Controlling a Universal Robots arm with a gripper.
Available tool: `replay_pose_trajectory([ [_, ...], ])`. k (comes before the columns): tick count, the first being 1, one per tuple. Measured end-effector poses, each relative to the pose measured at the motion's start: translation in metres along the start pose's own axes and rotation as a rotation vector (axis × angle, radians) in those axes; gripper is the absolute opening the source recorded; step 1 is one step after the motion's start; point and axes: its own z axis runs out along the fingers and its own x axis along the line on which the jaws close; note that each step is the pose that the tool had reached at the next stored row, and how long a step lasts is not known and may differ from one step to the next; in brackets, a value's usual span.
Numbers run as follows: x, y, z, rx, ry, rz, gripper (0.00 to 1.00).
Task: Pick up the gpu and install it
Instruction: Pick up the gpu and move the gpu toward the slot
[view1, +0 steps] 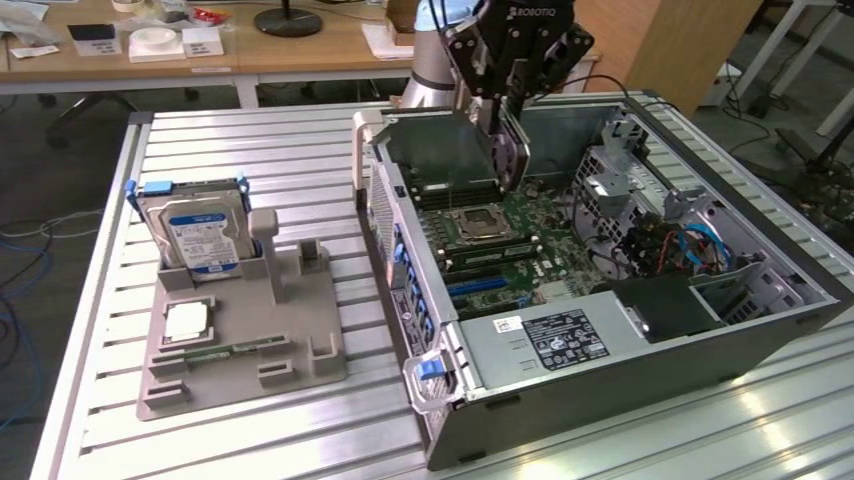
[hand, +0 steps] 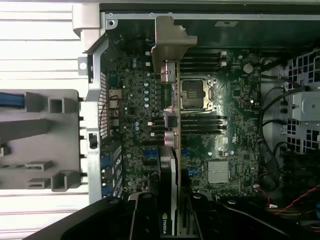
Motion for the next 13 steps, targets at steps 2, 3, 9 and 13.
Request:
replay_pose_trajectory([
  [2, -0.004, 0.0007, 0.0002, -0.0001, 0.0, 0.0, 0.27],
  [3, -0.006, 0.001, 0.0002, 0.0, 0.0, 0.0, 0.27],
  [9, -0.019, 0.003, 0.0007, 0.0, 0.0, 0.0, 0.27],
  [13, -0.027, 0.004, 0.0009, 0.0001, 0.0001, 0.0, 0.27],
])
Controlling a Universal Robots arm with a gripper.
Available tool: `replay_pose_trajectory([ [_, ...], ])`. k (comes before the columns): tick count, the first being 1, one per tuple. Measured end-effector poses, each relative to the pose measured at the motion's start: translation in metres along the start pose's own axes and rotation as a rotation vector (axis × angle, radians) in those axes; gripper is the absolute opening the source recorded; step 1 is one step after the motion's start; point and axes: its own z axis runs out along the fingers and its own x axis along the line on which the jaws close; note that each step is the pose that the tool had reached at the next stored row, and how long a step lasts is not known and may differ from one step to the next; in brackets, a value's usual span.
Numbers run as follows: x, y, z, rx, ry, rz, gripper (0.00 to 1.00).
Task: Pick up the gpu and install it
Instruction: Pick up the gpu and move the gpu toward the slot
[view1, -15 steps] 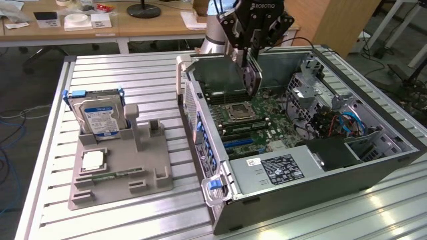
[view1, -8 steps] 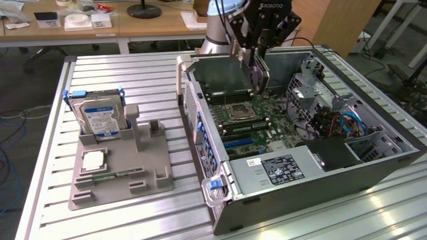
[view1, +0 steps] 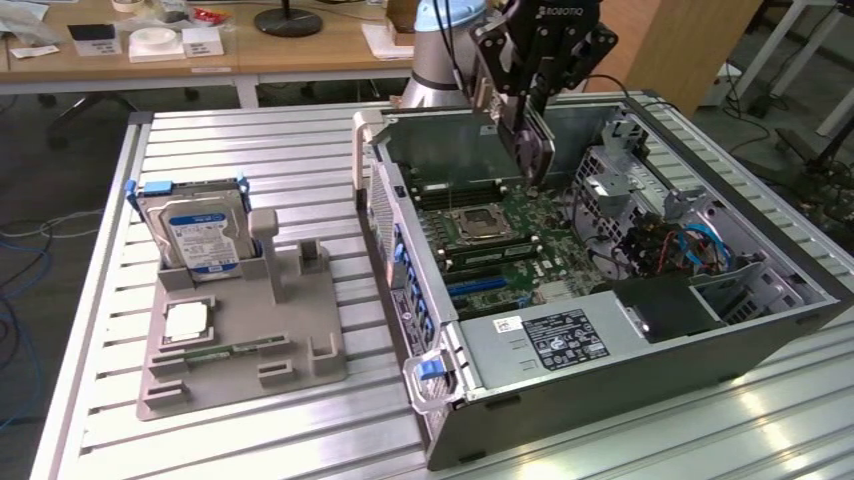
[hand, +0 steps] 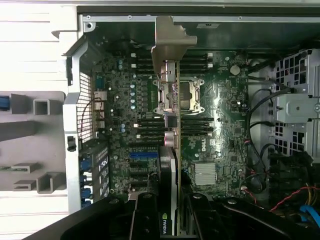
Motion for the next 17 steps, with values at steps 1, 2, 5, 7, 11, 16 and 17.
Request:
replay_pose_trajectory([
  [1, -0.0014, 0.0002, 0.0001, 0.0, 0.0, 0.0, 0.27],
  [2, -0.0021, 0.0002, 0.0001, 0.0, 0.0, 0.0, 0.27],
  [5, -0.0024, 0.0002, 0.0001, -0.0001, -0.0001, 0.0, 0.27],
  [7, -0.0024, 0.0002, 0.0001, -0.0001, 0.0, 0.0, 0.27],
  [11, -0.0024, 0.0002, 0.0001, -0.0001, 0.0, 0.0, 0.27],
  [16, -0.0078, 0.0005, 0.0004, -0.0003, 0.0, 0.0, 0.27],
  [17, -0.0098, 0.0006, 0.0004, -0.0003, 0.0, 0.0, 0.27],
])
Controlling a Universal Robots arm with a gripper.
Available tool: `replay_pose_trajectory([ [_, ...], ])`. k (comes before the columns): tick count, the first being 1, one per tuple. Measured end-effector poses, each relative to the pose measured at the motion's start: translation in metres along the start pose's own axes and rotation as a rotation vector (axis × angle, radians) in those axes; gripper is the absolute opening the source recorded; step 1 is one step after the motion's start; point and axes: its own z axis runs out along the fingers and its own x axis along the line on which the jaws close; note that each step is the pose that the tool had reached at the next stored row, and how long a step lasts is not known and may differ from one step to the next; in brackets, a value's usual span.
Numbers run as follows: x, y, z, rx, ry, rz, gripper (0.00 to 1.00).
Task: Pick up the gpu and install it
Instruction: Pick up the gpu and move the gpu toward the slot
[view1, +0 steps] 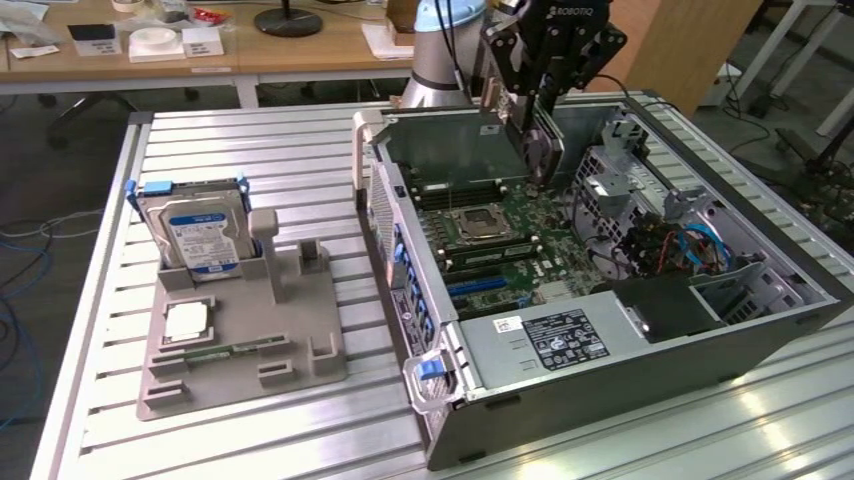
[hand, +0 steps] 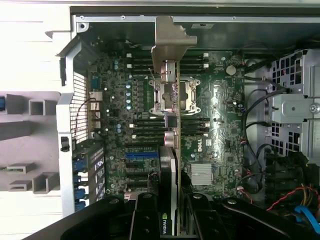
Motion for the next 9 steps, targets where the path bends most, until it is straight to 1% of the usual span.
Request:
replay_pose_trajectory([
  [3, -0.009, 0.0005, 0.0004, 0.0, -0.0001, 0.0, 0.27],
  [9, -0.032, 0.0019, 0.0014, -0.0001, 0.0, 0.0, 0.27],
])
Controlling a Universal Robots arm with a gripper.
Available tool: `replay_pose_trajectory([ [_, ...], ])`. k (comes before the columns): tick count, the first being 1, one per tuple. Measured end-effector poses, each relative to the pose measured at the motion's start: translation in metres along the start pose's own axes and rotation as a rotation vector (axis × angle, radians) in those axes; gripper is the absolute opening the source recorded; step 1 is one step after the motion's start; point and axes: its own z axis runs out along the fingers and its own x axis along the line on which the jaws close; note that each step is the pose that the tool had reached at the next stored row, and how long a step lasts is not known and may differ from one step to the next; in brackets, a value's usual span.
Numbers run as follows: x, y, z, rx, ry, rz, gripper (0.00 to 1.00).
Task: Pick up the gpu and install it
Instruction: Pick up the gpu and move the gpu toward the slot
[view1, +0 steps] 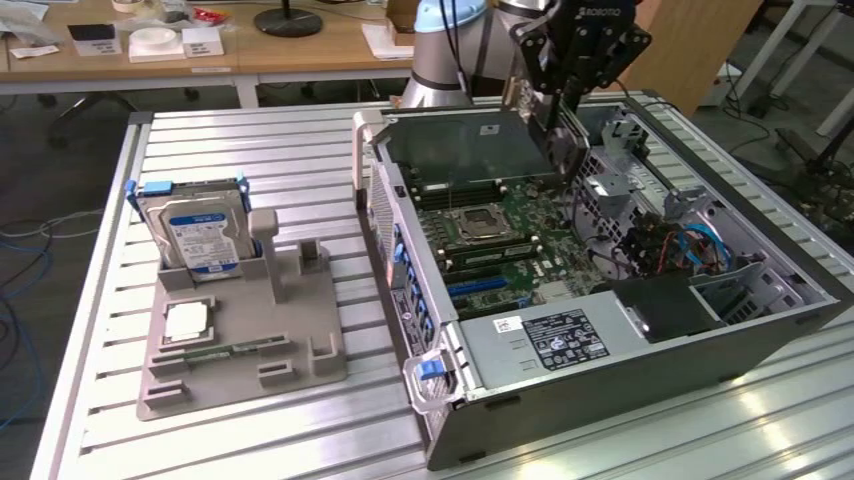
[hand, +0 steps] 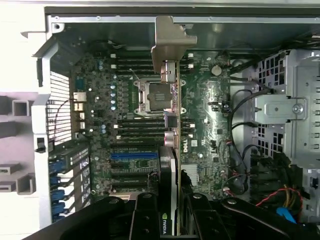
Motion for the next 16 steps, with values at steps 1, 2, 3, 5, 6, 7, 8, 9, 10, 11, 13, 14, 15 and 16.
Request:
replay_pose_trajectory([
  [1, -0.004, 0.0003, 0.0002, 0.0001, 0.0, 0.0, 0.27],
  [2, -0.008, 0.0006, 0.0004, 0.0, 0.0, 0.0, 0.27],
  [3, -0.012, 0.0008, 0.0005, 0.0, 0.0, 0.0, 0.27],
  [5, -0.019, 0.0013, 0.0009, 0.0, 0.0, 0.0, 0.27],
  [6, -0.023, 0.0016, 0.001, 0.0, 0.0, 0.0, 0.27],
  [7, -0.026, 0.0018, 0.0012, 0.0001, 0.0, 0.0, 0.27],
  [8, -0.03, 0.0021, 0.0014, 0.0001, 0.0, 0.0, 0.27],
  [9, -0.034, 0.0023, 0.0015, 0.0, 0.0, 0.0, 0.27],
  [10, -0.038, 0.0026, 0.0017, 0.0001, 0.0, 0.0, 0.27],
  [11, -0.041, 0.0029, 0.0018, 0.0001, 0.0, 0.0, 0.27],
  [13, -0.049, 0.0033, 0.0021, 0.0002, 0.0, 0.0, 0.27],
  [14, -0.053, 0.0036, 0.0023, 0.0001, 0.0, 0.0, 0.27],
  [15, -0.056, 0.0038, 0.0024, 0.0002, 0.0001, 0.0, 0.27],
  [16, -0.06, 0.004, 0.0025, 0.0003, 0.0001, 0.0, 0.27],
])
